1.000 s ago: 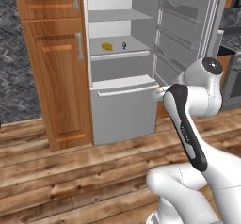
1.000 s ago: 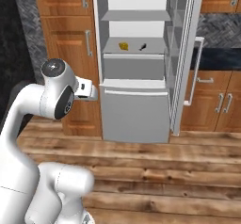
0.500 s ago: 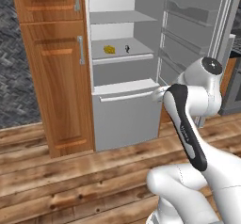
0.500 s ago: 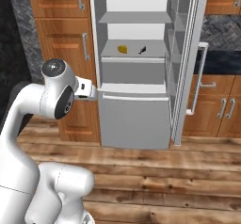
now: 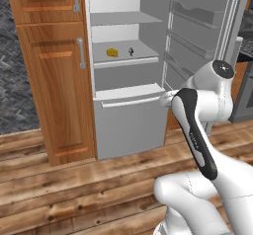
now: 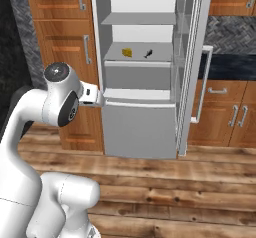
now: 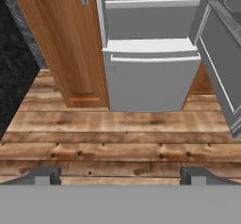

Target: Take the cheese, fish, and sweet potato from the fridge and place them on the plate on the dining counter to create an appetizer plate.

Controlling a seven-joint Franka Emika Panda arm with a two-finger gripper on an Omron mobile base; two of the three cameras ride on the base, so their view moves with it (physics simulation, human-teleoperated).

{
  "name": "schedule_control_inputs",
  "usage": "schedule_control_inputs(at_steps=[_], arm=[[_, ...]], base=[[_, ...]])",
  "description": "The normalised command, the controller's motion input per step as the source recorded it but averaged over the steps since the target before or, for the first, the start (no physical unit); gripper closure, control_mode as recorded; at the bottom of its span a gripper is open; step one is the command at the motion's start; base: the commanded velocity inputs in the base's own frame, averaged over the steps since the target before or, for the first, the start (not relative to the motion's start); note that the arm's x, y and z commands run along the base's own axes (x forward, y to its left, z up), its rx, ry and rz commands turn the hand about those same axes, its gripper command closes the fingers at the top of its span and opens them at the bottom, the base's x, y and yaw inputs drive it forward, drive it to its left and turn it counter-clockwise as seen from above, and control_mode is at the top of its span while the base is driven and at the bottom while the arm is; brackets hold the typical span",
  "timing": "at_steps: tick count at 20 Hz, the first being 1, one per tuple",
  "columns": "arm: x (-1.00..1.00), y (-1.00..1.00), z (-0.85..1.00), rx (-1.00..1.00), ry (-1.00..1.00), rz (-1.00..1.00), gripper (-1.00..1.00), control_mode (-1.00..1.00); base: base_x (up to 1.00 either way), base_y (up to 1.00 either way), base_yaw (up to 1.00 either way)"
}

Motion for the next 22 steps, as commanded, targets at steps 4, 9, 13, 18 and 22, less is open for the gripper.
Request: schedule_control_inputs(at_steps=[4,9,13,18,22], arm=[[0.0,0.0,0.0,0.0,0.0,0.0,-1.0,1.0],[0.0,0.0,0.0,0.0,0.0,0.0,-1.0,1.0],[0.0,0.0,0.0,0.0,0.0,0.0,-1.0,1.0],[0.0,0.0,0.0,0.0,0.0,0.0,-1.0,1.0],[0.0,0.0,0.0,0.0,0.0,0.0,-1.0,1.0]], base=[[0.24,-0.29,0.12],[0.37,-0.18,0.14],[0.51,-0.14,0.13],[0.62,-0.21,0.11],[0.56,-0.26,0.09]])
